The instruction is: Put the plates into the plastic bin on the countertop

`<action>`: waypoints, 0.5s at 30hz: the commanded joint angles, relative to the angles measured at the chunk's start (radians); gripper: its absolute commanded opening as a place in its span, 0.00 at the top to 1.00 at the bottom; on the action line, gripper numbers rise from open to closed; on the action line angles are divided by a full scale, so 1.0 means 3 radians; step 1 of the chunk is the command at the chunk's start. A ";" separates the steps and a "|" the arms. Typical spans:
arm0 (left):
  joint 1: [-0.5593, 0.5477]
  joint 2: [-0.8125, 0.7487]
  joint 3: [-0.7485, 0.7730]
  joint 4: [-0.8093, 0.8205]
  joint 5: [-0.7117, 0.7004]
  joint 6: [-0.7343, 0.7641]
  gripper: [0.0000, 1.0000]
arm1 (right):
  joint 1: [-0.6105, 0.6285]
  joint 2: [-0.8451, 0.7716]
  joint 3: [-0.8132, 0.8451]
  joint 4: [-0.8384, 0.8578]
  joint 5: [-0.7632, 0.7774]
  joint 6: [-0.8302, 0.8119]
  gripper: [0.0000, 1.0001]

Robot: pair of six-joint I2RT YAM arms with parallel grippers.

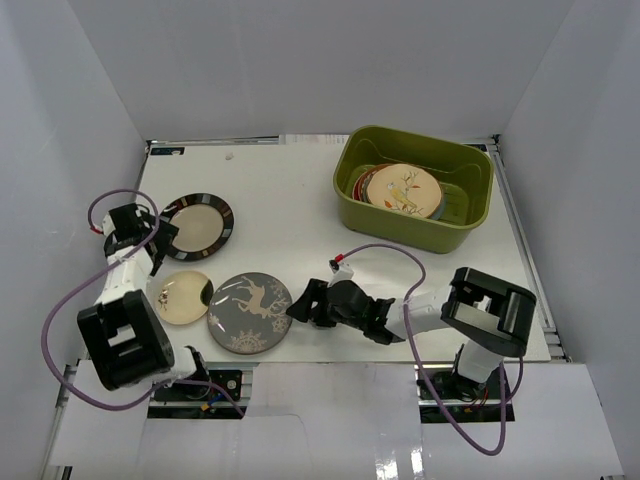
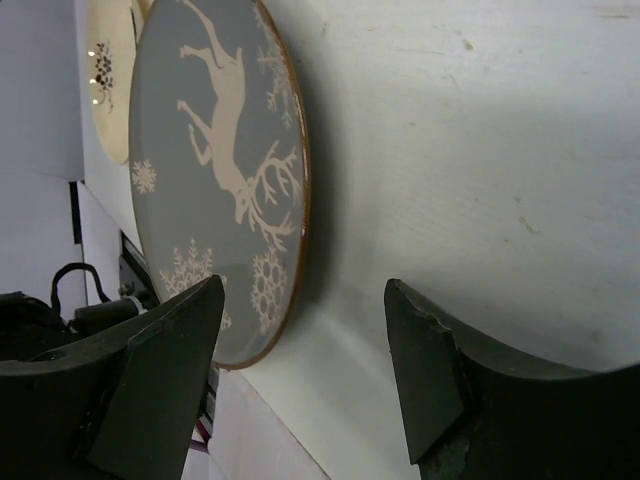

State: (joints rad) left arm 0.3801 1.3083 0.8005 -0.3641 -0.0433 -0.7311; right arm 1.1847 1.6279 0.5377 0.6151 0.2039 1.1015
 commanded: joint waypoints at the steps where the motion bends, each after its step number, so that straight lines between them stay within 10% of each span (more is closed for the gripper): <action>1: 0.0098 0.0307 0.0236 0.0135 0.0098 0.0044 0.07 | -0.0027 0.0249 0.0110 0.0465 -0.0132 0.0311 0.28; 15: 0.0420 0.1299 0.0568 0.0451 0.0829 0.0294 0.16 | -0.0180 0.1072 0.0176 0.1191 -0.0547 0.0715 0.48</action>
State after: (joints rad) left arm 0.4969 1.6829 0.9531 -0.2790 0.1181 -0.6659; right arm 1.1442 1.8999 0.6052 0.9638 0.0521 1.2839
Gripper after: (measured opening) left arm 0.844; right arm 0.539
